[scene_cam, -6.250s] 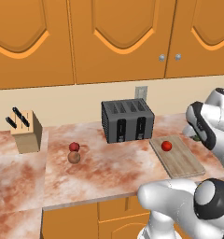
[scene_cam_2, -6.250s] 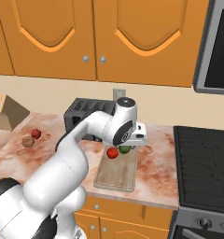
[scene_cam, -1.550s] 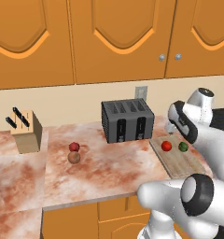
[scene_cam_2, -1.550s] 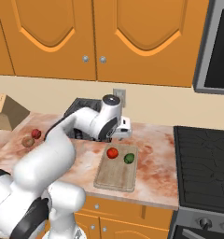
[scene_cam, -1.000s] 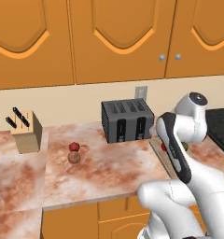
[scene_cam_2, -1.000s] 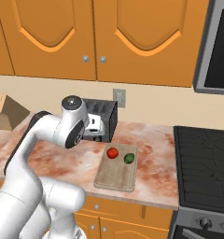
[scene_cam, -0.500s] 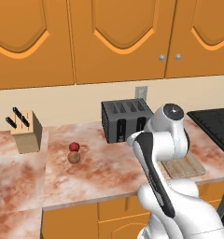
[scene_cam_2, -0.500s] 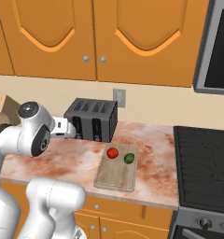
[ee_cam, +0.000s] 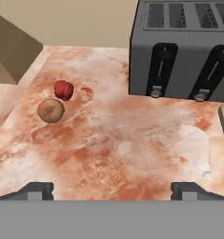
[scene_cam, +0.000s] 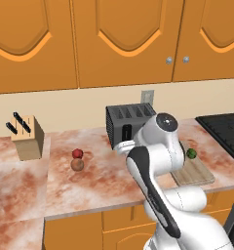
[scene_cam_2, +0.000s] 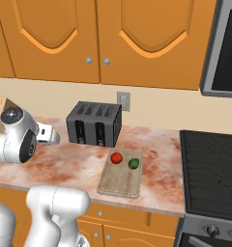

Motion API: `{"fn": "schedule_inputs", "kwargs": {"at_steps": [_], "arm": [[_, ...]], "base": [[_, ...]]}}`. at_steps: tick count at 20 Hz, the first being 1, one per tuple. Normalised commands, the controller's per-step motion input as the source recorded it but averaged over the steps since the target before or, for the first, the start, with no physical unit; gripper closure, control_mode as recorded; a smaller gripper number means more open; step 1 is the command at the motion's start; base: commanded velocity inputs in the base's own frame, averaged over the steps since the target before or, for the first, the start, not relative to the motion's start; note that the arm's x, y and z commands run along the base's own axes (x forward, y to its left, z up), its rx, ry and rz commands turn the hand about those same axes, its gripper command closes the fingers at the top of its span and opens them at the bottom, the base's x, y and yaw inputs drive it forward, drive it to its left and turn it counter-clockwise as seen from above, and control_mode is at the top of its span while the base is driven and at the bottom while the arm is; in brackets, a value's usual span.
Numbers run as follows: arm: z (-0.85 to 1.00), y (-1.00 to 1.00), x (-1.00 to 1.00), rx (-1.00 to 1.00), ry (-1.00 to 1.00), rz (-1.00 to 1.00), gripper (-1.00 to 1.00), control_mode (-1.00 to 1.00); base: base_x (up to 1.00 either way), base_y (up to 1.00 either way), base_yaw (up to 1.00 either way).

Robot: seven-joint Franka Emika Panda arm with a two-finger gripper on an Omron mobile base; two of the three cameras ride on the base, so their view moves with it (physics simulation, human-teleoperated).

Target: Place the avocado, onion, tomato, and bell pepper on the cutting board.

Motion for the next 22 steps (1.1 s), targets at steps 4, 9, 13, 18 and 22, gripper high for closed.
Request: {"fn": "schedule_inputs", "kwargs": {"at_steps": [4,9,13,18,22], "arm": [[0.3,0.45,0.0,0.2,0.15,0.0,-1.0,-1.0],[0.01,0.65,0.0,0.0,0.0,0.0,-1.0,-1.0],[0.0,0.75,0.0,-0.01,0.0,0.0,-1.0,-1.0],[-0.01,0.56,0.12,-0.01,0.0,0.0,-1.0,-1.0],[-0.08,0.33,0.35,0.0,0.04,0.01,-1.0,-1.0]], "base": [[0.0,0.0,0.0],[0.0,0.0,0.0],[0.0,0.0,0.0],[0.0,0.0,0.0],[0.0,0.0,0.0]]}}
